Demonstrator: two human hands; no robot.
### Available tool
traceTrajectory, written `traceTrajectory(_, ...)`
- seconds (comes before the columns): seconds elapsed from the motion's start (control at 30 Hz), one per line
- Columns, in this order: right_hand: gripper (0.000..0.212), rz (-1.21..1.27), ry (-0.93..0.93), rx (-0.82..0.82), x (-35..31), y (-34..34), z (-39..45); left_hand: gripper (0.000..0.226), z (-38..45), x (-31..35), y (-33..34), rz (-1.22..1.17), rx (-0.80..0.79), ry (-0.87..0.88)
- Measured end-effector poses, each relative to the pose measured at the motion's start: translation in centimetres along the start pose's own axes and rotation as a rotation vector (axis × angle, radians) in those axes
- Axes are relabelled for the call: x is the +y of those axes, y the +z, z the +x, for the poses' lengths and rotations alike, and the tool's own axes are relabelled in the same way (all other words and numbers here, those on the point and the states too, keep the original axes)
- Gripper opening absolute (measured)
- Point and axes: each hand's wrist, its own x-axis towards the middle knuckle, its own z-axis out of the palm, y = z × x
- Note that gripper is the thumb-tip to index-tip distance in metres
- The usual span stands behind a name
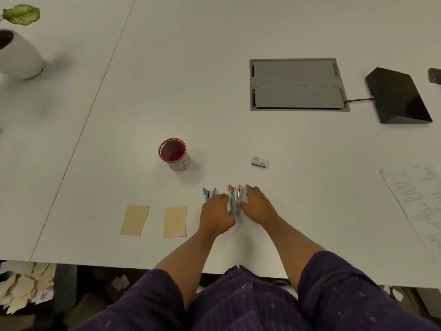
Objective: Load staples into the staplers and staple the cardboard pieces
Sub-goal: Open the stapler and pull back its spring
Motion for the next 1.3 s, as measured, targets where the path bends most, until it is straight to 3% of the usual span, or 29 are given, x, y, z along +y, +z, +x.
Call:
traceTrajectory(0.13, 0.046, 0.119, 0.015, -0.097, -1.8, 0.5, 0.2, 0.042, 0.0, 1.3, -0.4, -0.482, -0.035, -0.147)
traceTrajectory(0.3, 0.054, 0.126, 0.104, -0.067, -2.2, 1.1, 0.8, 0.036, 0.9, 1.1, -1.1, -0.986, -0.029, -0.412)
traceTrajectory(0.43, 0.051, 0.152, 0.161, -0.042, -1.8, 1.8, 0.7, 0.030, 1.1, 0.3, -0.3, -1.228, -0.039, -0.606)
traceTrajectory(0.6, 0.035, 0.164, 0.165, 0.003, -1.0, 2.7, 0.1, 0.014, 0.4, 0.4, 0.3, -1.287, -0.063, -0.598)
traceTrajectory(0.77, 0.023, 0.396, 0.082, -0.016, -0.9, 2.6, -0.4, 0.016, 0.5, 1.5, -0.2, -1.187, 0.041, -0.500)
traceTrajectory(0.87, 0.018, 0.615, 0.034, -0.143, -1.0, 1.6, -0.9, 0.008, 0.7, 1.4, -0.5, -1.192, 0.051, -0.484)
traceTrajectory(0.97, 0.027, 0.795, 0.060, -0.286, -0.9, 0.7, -1.8, 0.004, 0.8, 1.0, -1.1, -1.212, 0.056, -0.548)
traceTrajectory(1.1, 0.032, 0.859, 0.019, -0.333, -0.2, 0.3, -2.5, 0.013, 1.1, 0.9, -1.7, -1.242, 0.035, -0.604)
traceTrajectory(1.17, 0.031, 0.889, -0.009, -0.296, -0.1, 0.1, -2.7, 0.009, 1.1, 1.2, -1.7, -1.270, 0.004, -0.638)
traceTrajectory(1.3, 0.028, 0.889, 0.017, -0.084, 0.1, -0.5, -2.7, 0.024, 0.7, 2.0, -2.2, -1.312, -0.096, -0.605)
